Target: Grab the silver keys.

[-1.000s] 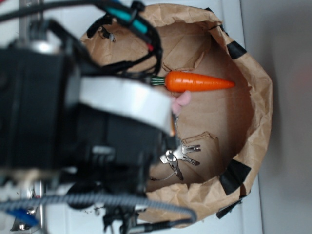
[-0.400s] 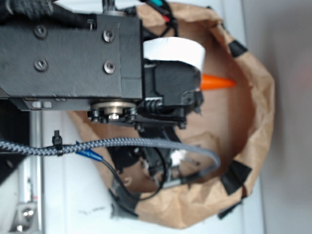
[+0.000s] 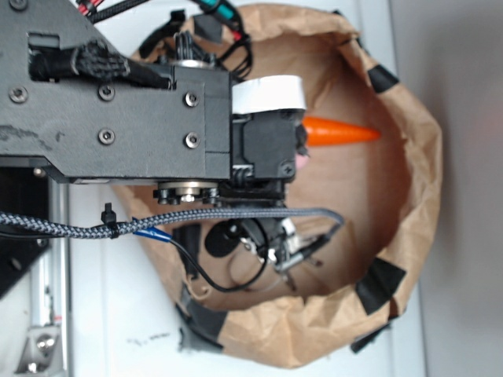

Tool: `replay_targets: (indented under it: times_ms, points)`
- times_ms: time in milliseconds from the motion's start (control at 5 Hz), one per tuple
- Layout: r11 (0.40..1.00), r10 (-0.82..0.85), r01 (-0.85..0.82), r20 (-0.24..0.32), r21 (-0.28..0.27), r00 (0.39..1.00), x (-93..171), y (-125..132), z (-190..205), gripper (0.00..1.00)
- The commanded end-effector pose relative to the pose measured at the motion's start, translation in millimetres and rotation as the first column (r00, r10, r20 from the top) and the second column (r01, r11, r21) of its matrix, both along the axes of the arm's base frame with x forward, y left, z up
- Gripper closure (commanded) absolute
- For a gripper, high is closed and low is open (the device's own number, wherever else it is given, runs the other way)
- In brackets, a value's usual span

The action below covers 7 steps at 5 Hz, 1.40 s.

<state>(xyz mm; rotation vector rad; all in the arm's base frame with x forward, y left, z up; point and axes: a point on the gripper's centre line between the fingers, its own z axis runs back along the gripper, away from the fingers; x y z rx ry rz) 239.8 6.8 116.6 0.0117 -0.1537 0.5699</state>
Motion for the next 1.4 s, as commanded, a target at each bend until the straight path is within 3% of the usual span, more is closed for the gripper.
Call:
replay_targets:
  times_ms: [0, 200, 400, 600, 1000, 1200]
  points:
    - [0.998, 0.053, -0.053, -0.006, -0.026, 0.999, 14, 12, -13, 0.00]
    - [0.994, -0.033, 0.029, -0.039, -0.106, 0.999, 17, -1, -19, 0.00]
    - [0.966, -0.126, 0.110, -0.051, -0.235, 0.991, 16, -12, -20, 0.00]
    - [0.951, -0.148, 0.130, -0.044, -0.280, 0.988, 15, -21, -24, 0.00]
    - [0.941, -0.231, 0.215, -0.033, -0.263, 0.972, 24, -46, -42, 0.00]
    - [0.915, -0.269, 0.245, -0.033, -0.320, 0.962, 25, -52, -39, 0.00]
